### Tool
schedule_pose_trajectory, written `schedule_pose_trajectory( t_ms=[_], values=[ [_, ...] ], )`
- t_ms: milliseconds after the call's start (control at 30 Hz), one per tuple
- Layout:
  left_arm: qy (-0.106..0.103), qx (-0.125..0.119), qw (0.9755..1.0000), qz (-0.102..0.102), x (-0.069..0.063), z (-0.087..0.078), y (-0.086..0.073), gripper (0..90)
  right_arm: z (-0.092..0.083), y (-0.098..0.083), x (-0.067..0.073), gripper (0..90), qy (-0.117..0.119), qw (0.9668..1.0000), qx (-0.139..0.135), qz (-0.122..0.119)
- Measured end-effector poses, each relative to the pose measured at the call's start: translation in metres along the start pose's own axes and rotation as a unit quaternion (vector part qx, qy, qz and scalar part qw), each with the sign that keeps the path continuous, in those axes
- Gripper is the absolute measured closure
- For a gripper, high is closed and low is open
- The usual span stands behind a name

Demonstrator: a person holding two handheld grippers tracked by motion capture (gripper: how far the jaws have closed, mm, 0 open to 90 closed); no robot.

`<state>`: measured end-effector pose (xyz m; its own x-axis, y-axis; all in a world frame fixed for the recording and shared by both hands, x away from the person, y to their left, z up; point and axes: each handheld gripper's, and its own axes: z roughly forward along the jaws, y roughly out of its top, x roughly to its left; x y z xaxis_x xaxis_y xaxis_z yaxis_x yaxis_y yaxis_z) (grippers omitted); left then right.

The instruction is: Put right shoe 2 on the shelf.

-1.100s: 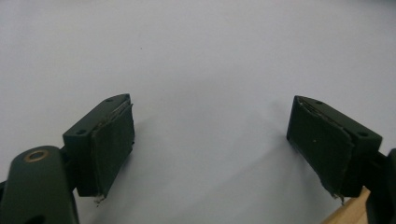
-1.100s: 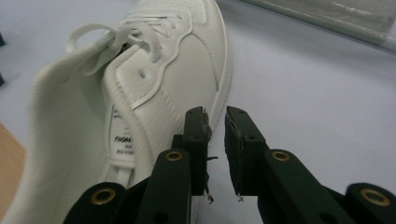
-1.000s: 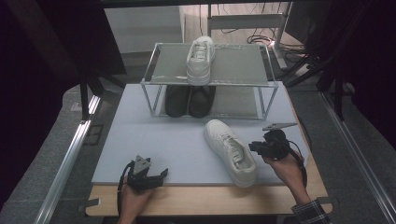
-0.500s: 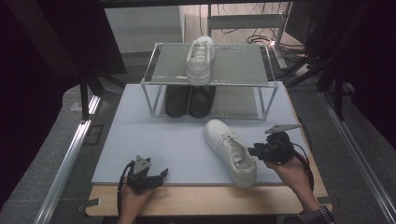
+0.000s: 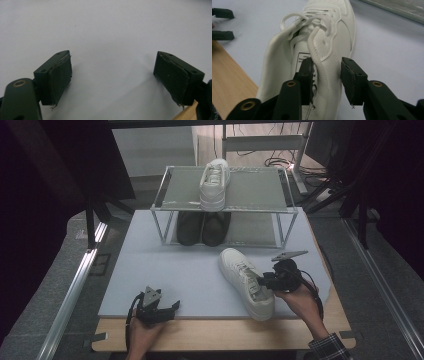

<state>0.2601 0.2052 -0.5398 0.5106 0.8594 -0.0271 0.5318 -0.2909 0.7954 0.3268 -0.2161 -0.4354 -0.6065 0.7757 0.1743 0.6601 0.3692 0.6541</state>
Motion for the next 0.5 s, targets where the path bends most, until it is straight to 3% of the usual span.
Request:
schedule_pose_trajectory(
  t_ms=[133,300,500],
  values=[
    [0.0,0.0,1.0,0.0,0.0,0.0,0.0,15.3,0.0004,0.0024,-0.002,67.3,0.004,1.0,0.007,0.002],
    [0.0,0.0,1.0,0.0,0.0,0.0,0.0,15.3,-0.0003,0.0039,-0.001,78.4,-0.001,0.9999,0.014,-0.002],
    [0.0,0.0,1.0,0.0,0.0001,-0.0001,0.0,15.3,-0.0009,0.0013,-0.009,82.8,0.026,0.999,0.004,0.035]
  ],
)
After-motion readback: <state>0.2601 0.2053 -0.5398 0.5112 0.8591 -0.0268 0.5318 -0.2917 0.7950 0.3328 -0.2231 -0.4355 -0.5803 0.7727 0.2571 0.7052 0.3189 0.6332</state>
